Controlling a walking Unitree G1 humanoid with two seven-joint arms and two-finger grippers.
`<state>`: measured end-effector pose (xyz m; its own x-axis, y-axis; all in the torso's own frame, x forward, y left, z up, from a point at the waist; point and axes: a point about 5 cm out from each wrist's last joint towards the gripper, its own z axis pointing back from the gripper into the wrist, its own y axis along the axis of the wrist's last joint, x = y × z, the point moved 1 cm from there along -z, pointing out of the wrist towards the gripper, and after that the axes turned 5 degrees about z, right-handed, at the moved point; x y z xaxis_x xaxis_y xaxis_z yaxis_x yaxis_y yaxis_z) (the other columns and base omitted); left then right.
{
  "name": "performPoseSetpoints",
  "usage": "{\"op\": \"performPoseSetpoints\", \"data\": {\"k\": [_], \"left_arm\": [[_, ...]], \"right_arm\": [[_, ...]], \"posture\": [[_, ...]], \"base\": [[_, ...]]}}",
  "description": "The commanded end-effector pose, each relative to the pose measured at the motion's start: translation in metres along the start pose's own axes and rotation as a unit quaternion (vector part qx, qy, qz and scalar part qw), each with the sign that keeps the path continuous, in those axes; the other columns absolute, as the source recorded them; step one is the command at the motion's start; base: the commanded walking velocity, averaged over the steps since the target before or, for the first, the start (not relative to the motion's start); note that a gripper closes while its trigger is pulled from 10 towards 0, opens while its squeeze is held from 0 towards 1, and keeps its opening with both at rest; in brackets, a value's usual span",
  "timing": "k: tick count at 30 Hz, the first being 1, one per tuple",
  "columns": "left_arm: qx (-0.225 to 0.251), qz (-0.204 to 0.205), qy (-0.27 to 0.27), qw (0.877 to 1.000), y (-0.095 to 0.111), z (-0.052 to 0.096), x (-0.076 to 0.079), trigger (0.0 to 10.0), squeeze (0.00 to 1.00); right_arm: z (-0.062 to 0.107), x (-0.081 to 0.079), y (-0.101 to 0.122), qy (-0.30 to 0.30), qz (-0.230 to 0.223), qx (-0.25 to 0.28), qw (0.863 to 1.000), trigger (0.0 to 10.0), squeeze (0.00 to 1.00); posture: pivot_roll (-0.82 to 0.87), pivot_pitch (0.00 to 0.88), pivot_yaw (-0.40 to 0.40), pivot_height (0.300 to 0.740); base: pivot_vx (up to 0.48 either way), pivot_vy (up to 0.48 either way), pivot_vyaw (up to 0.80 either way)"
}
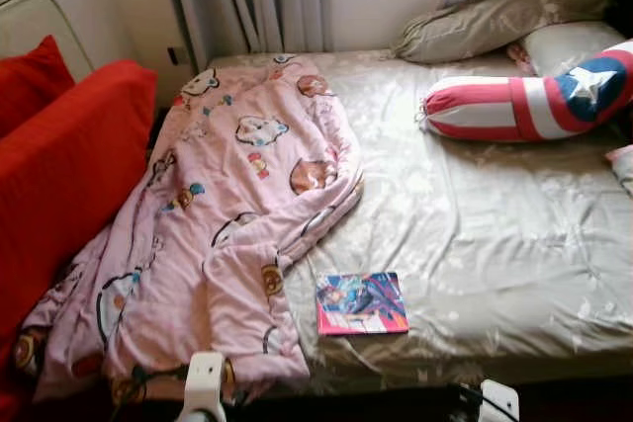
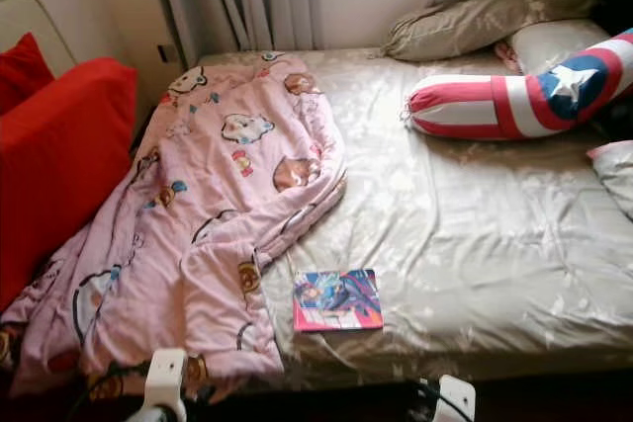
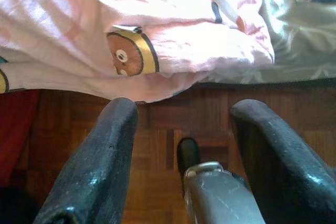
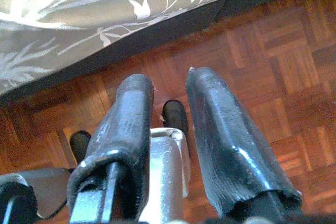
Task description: Clean up the room
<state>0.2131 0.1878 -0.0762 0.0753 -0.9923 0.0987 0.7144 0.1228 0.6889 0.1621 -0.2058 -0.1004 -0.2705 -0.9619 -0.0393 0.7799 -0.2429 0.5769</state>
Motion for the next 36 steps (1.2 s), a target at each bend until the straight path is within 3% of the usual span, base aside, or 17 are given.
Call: {"op": "performPoseSetpoints", "data": {"k": [1, 7, 20, 30, 31, 32, 33, 36], "left_arm": [[-0.012, 0.005, 0.009, 1.000, -0.008, 0.003, -0.006, 10.0, 0.00], [-0.014, 0.007, 0.006, 1.000, -0.009, 0.003, -0.007, 10.0, 0.00], [-0.003, 0.009, 0.001, 1.000, -0.008, 0.003, -0.004, 10.0, 0.00], [0.108, 0.037, -0.041, 0.993, 0.046, -0.004, 0.007, 10.0, 0.00], [0.122, 0.040, -0.044, 0.991, 0.052, -0.004, 0.007, 10.0, 0.00], [0.153, 0.045, -0.051, 0.986, 0.064, -0.004, 0.007, 10.0, 0.00], [0.172, 0.046, -0.056, 0.982, 0.071, -0.003, 0.008, 10.0, 0.00], [0.226, 0.046, -0.070, 0.970, 0.088, 0.002, 0.009, 10.0, 0.00]], "right_arm": [[-0.001, -0.005, 0.003, 0.008, -0.006, 0.007, 1.000, 10.0, 0.00], [-0.001, -0.007, 0.008, 0.024, -0.043, 0.029, 0.998, 10.0, 0.00], [-0.001, -0.008, 0.011, 0.039, -0.022, 0.036, 0.998, 10.0, 0.00], [0.001, -0.007, 0.025, 0.045, 0.021, 0.102, 0.994, 10.0, 0.00], [0.001, -0.007, 0.031, 0.048, 0.020, 0.115, 0.992, 10.0, 0.00], [0.000, -0.014, 0.067, 0.058, 0.022, 0.178, 0.982, 10.0, 0.00], [0.000, -0.017, 0.083, 0.064, 0.023, 0.205, 0.976, 10.0, 0.00], [0.004, -0.020, 0.102, 0.075, 0.030, 0.250, 0.965, 10.0, 0.00]], "posture": [[0.01, 0.008, 0.041, 0.740], [0.01, 0.000, 0.043, 0.740], [0.01, 0.007, 0.040, 0.740], [0.00, 0.044, 0.025, 0.740], [0.00, 0.044, 0.025, 0.740], [0.00, 0.052, 0.022, 0.740], [0.00, 0.054, 0.022, 0.740], [0.00, 0.065, 0.020, 0.740]], "base": [[0.307, 0.000, 0.80], [0.327, 0.000, 0.07], [0.219, 0.000, 0.00], [0.000, 0.000, 0.00], [0.000, 0.000, 0.00], [0.000, 0.000, 0.00], [0.000, 0.000, 0.00], [0.000, 0.000, 0.00]]}}
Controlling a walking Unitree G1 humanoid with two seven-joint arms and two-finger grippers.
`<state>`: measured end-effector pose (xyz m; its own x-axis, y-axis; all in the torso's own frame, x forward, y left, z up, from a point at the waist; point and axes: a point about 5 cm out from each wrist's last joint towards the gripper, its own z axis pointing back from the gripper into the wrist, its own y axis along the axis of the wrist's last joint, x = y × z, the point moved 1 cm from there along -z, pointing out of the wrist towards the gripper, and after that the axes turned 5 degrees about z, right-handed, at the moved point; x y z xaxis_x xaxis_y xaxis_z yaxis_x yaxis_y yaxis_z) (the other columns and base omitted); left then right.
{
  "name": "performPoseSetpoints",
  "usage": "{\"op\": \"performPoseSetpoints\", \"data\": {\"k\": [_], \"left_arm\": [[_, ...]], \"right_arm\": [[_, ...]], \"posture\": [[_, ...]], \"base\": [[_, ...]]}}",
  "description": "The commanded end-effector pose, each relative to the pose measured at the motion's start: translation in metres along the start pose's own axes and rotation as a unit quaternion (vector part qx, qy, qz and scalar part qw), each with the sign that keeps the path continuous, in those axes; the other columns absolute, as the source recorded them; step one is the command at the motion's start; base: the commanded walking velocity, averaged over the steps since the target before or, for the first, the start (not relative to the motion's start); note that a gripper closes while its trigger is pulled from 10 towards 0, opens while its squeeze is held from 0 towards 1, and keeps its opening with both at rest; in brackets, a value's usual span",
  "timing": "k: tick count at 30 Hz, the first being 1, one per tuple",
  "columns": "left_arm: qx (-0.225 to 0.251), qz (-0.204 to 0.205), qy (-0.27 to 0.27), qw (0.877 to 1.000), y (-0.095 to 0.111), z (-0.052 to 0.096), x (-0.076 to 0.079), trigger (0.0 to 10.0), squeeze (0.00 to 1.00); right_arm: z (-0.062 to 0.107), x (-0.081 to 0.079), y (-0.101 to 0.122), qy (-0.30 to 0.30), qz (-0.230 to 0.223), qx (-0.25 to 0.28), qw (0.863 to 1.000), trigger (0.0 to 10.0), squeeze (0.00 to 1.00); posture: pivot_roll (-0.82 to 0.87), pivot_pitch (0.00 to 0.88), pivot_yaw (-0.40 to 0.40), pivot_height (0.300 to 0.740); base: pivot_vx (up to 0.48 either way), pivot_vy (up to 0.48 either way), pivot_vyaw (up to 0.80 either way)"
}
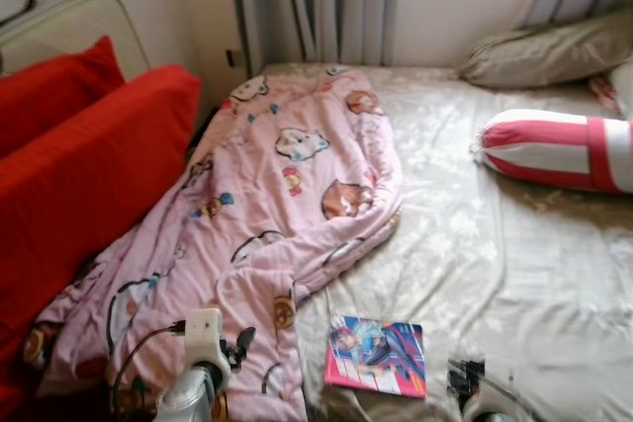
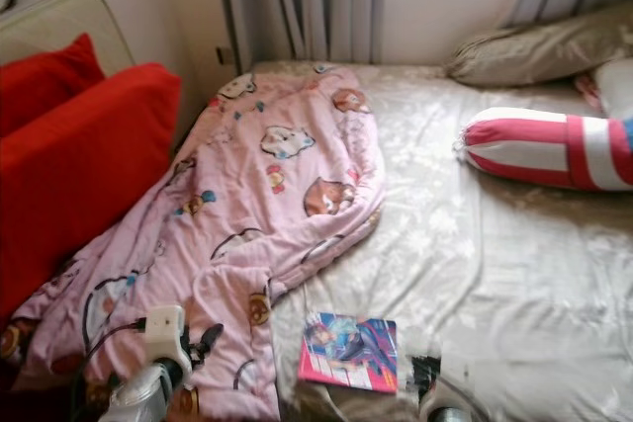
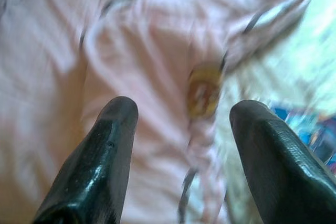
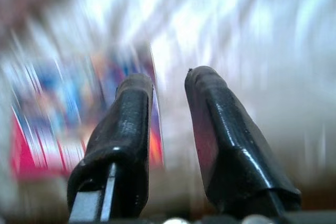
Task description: Clean up the room
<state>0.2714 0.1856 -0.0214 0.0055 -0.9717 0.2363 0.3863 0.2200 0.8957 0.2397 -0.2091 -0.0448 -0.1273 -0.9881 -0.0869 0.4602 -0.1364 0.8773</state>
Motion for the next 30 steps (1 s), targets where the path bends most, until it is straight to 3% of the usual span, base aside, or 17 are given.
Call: {"op": "performPoseSetpoints", "data": {"k": [1, 7, 14, 20, 30], "left_arm": [[0.049, 0.008, -0.005, 0.999, 0.014, 0.000, -0.001, 10.0, 0.00], [0.096, 0.008, -0.025, 0.995, 0.023, 0.005, 0.009, 10.0, 0.00], [0.111, 0.011, -0.031, 0.993, 0.027, 0.004, 0.014, 10.0, 0.00], [0.102, 0.012, -0.032, 0.994, 0.024, 0.003, 0.018, 10.0, 0.00], [0.103, 0.016, -0.032, 0.994, 0.023, 0.005, 0.020, 10.0, 0.00]], "right_arm": [[-0.002, -0.001, 0.013, 0.008, 0.004, 0.040, 0.999, 10.0, 0.00], [-0.003, -0.014, 0.030, 0.042, 0.061, 0.092, 0.993, 10.0, 0.00], [-0.001, -0.019, 0.028, 0.067, 0.068, 0.092, 0.991, 10.0, 0.00], [-0.003, -0.025, 0.032, 0.073, 0.074, 0.101, 0.989, 10.0, 0.00], [-0.002, -0.030, 0.032, 0.073, 0.065, 0.105, 0.990, 10.0, 0.00]], "posture": [[0.00, 0.067, 0.019, 0.740], [-0.02, 0.089, 0.010, 0.740], [-0.02, 0.101, 0.005, 0.715], [-0.03, 0.103, 0.003, 0.665], [-0.01, 0.091, -0.006, 0.665]], "base": [[0.000, 0.000, 0.00], [0.000, 0.000, 0.00], [0.000, 0.000, 0.00], [0.000, 0.000, 0.00], [0.000, 0.000, 0.00]]}}
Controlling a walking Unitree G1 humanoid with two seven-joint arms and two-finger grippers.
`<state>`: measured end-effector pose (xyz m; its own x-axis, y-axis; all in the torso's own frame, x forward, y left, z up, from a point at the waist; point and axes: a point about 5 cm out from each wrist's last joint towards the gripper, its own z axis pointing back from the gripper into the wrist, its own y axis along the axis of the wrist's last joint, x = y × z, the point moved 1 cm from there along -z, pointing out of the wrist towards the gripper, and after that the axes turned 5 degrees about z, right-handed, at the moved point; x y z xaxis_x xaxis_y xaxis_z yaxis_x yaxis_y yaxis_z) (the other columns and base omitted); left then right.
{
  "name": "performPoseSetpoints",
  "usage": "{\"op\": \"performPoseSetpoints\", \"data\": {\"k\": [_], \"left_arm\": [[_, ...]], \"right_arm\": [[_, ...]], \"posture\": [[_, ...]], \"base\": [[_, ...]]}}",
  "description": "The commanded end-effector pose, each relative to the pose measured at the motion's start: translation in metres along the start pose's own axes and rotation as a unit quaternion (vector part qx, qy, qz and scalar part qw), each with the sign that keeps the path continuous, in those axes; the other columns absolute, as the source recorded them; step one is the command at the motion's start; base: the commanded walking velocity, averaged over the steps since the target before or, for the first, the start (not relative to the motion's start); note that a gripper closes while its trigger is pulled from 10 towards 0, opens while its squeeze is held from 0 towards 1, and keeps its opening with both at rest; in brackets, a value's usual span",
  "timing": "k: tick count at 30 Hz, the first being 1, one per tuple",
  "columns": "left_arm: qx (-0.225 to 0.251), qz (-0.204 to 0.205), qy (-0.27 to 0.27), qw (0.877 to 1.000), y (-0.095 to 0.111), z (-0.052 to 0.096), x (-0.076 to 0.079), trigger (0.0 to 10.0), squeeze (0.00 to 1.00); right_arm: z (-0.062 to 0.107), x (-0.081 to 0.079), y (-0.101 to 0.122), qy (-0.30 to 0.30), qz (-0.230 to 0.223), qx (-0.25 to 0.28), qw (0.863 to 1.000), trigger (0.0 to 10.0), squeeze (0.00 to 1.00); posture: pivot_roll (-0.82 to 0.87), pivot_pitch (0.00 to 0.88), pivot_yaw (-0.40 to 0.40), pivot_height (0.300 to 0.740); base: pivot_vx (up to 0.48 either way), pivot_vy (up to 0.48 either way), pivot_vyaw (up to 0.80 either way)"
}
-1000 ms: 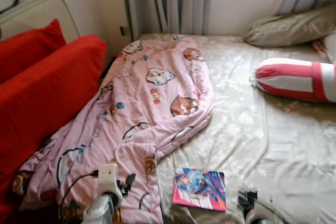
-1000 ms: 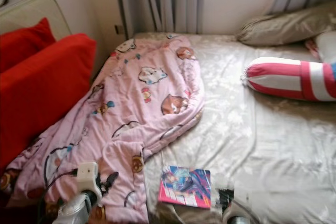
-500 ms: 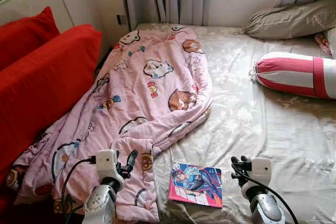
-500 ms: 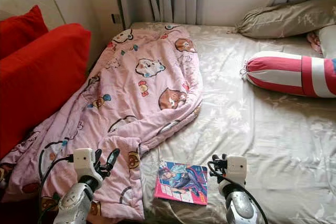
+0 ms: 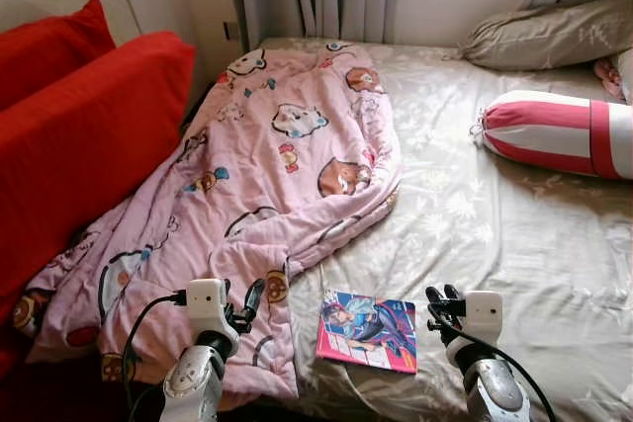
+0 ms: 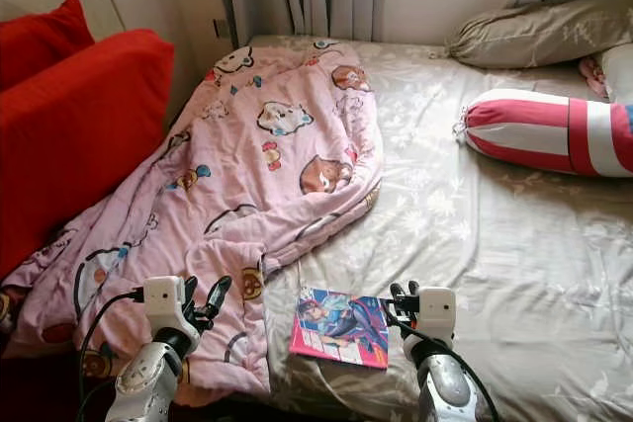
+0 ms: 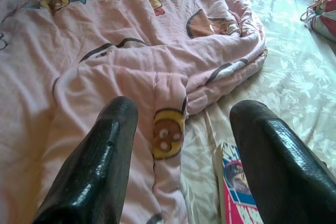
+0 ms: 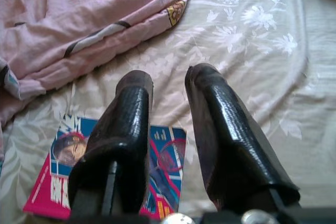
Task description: Clean up the room
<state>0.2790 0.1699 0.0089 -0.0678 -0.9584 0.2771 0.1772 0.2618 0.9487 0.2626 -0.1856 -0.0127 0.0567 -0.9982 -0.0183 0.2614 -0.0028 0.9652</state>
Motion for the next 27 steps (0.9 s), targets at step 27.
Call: {"op": "performPoseSetpoints", "data": {"k": [27], "left_arm": [[-0.026, 0.006, 0.009, 1.000, -0.0101, 0.0054, -0.0020, 10.0, 0.00]], "right_arm": [[0.0021, -0.0114, -0.0112, 0.028, -0.006, -0.036, 0.999, 10.0, 0.00]], "posture": [[-0.01, 0.051, 0.002, 0.645]], "base": [[0.000, 0.000, 0.00]]}}
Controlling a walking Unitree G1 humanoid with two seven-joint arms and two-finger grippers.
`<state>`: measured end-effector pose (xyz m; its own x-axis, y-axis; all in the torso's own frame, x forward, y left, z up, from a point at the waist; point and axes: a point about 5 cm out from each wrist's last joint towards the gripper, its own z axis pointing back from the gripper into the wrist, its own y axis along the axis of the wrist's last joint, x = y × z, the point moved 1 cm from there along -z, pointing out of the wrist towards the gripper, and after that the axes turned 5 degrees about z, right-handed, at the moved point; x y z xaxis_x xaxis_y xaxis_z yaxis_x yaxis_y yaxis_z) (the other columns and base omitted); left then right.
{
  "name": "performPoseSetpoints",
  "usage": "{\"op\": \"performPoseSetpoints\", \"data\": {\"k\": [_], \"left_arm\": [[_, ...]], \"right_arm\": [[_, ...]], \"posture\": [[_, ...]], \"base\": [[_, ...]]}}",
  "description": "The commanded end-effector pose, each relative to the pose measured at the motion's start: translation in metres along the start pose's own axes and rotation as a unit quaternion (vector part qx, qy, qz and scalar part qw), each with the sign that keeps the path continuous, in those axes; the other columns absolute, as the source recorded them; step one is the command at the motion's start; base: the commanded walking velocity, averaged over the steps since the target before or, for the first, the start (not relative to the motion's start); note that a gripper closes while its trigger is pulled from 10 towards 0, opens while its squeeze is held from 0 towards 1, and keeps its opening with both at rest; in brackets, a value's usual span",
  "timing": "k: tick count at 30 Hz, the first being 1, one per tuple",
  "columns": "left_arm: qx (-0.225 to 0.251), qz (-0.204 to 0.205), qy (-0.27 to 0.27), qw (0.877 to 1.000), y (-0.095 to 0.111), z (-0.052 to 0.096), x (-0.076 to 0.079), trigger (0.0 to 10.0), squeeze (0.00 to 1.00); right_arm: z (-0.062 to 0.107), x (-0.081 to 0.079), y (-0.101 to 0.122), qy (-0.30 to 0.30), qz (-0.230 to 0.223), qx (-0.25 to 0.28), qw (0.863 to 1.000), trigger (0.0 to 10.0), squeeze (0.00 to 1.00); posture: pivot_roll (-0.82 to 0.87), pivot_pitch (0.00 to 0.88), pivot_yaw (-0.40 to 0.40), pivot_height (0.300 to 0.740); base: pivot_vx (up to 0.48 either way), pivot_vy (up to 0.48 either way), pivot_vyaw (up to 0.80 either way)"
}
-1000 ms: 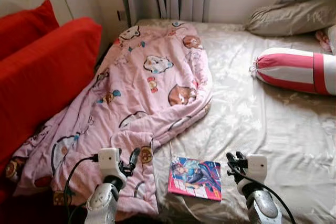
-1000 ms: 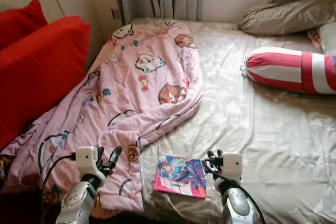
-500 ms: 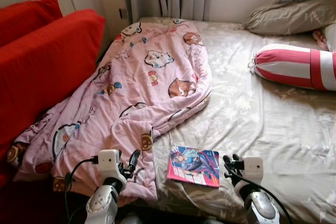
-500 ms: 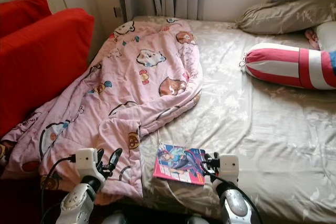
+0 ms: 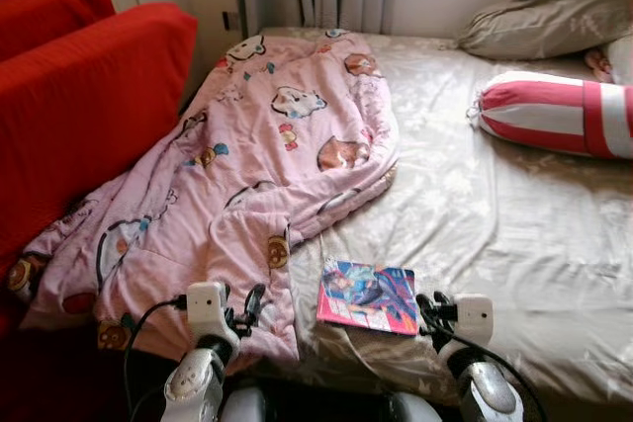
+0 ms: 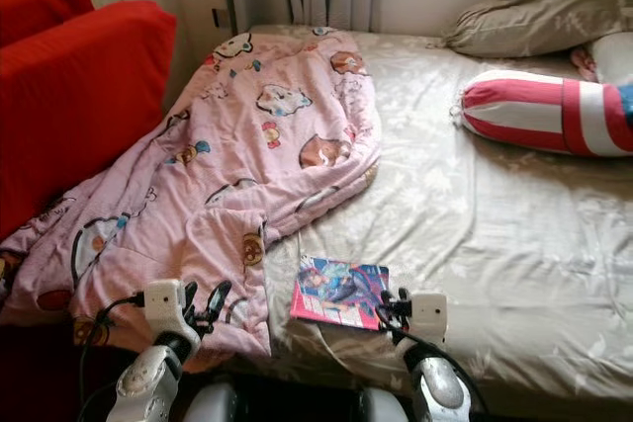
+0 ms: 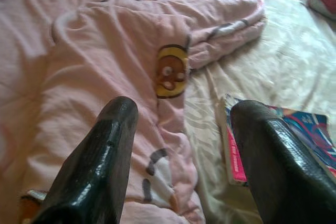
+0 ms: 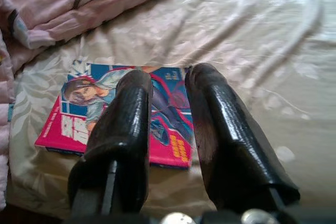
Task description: Clean up the room
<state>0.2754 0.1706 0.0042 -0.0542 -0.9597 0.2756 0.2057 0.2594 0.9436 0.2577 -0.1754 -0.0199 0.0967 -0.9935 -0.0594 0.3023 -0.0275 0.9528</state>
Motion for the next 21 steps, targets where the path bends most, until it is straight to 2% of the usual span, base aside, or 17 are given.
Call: {"op": "performPoseSetpoints", "data": {"k": [1, 14, 19, 20, 21], "left_arm": [[-0.013, 0.006, 0.003, 1.000, -0.0057, 0.0026, -0.0006, 10.0, 0.00], [-0.015, 0.009, 0.006, 1.000, -0.0064, 0.0035, -0.0018, 10.0, 0.00], [-0.017, 0.009, 0.005, 1.000, -0.0066, 0.0036, -0.0023, 10.0, 0.00], [-0.016, 0.009, 0.005, 1.000, -0.0061, 0.0034, -0.0024, 10.0, 0.00], [-0.016, 0.009, 0.005, 1.000, -0.0060, 0.0034, -0.0024, 10.0, 0.00]], "right_arm": [[-0.0008, -0.0019, -0.0041, 0.004, 0.008, -0.022, 1.000, 10.0, 0.00], [-0.0003, -0.0032, -0.0042, 0.006, -0.003, -0.017, 1.000, 10.0, 0.00], [0.0001, -0.0039, -0.0079, 0.007, 0.001, -0.033, 0.999, 10.0, 0.00], [0.0002, -0.0042, -0.0130, 0.004, 0.005, -0.056, 0.998, 10.0, 0.00], [0.0002, -0.0042, -0.0134, 0.004, 0.005, -0.058, 0.998, 10.0, 0.00]], "posture": [[-0.01, 0.051, 0.002, 0.645], [0.00, 0.071, -0.001, 0.635], [0.00, 0.079, -0.001, 0.635], [0.00, 0.080, -0.001, 0.635], [0.00, 0.080, -0.001, 0.635]], "base": [[0.000, 0.000, 0.00], [0.000, 0.000, 0.00], [0.000, 0.000, 0.00], [0.000, 0.000, 0.00], [0.000, 0.000, 0.00]]}}
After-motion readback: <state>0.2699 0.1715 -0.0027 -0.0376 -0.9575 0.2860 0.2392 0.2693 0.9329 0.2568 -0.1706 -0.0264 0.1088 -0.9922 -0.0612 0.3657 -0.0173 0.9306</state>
